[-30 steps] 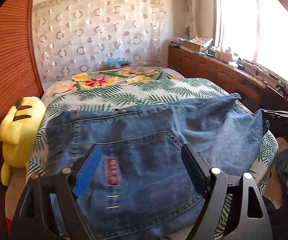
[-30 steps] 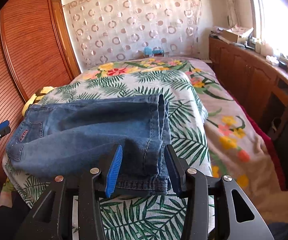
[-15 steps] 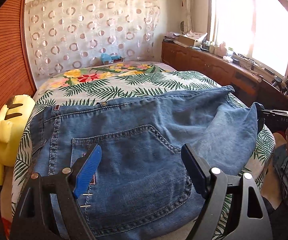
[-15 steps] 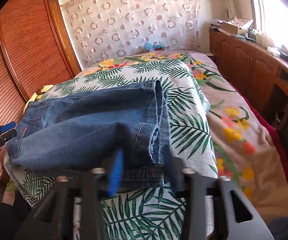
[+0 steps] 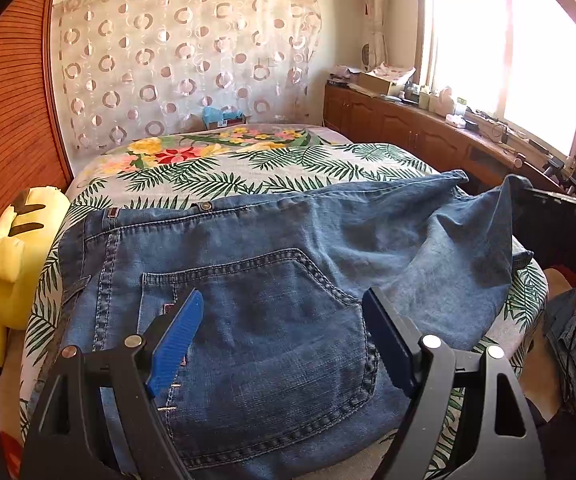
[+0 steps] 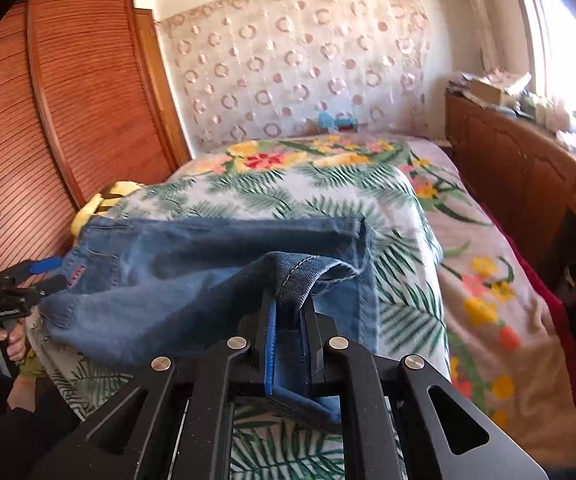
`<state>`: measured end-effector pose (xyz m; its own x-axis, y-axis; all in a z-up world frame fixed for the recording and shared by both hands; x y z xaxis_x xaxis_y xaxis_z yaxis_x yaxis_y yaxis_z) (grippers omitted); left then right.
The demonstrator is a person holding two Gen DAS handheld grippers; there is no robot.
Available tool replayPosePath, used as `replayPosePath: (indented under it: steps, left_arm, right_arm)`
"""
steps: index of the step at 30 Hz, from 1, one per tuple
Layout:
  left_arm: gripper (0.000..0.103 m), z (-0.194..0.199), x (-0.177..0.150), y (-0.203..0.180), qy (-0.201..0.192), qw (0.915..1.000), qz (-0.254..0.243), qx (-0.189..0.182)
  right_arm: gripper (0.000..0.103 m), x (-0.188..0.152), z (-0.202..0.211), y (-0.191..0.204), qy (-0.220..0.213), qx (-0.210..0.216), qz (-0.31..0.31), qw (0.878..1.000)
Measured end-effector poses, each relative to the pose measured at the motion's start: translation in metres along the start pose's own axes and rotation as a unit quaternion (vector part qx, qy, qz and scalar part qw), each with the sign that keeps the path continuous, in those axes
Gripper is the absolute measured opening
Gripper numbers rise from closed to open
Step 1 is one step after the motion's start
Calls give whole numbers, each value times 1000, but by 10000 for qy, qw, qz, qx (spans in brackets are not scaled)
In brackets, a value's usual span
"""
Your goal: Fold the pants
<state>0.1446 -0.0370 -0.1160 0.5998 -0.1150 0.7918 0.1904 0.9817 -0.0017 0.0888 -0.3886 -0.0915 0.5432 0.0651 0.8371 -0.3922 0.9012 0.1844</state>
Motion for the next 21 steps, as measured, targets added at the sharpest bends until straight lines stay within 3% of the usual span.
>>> replayPosePath:
  steps: [7,13,17,21]
  left_arm:
    - [82,9,1,9,-106,9999,93,41]
    - [82,21,1,27,-175,9994,220,199]
    - [82,27,-1,41,-197,9988,332,289]
    - [82,25,-5,48,-156,9986,398,311]
  right_arm:
    - [9,30,3,41,-227,362,493,9979]
    - [9,55,-6,105,-306,1073,990,9888]
    - [9,59,-23,146,-203,1527,1264,9800]
    - [9,50,-53,163,126,1653,1430,9757]
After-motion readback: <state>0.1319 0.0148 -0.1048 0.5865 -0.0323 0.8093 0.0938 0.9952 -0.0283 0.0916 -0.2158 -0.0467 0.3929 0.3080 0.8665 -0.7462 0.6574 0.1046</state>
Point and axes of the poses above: each gripper's, at about its wrist camera, not at the fingertips, and z roughly against the way its jaws point, y to its left, x to its top, the point moved 8 cm from there along -z, roughly the way its jaws point, and after that the axes turned 4 degrees about x, right-handed, at the moved point
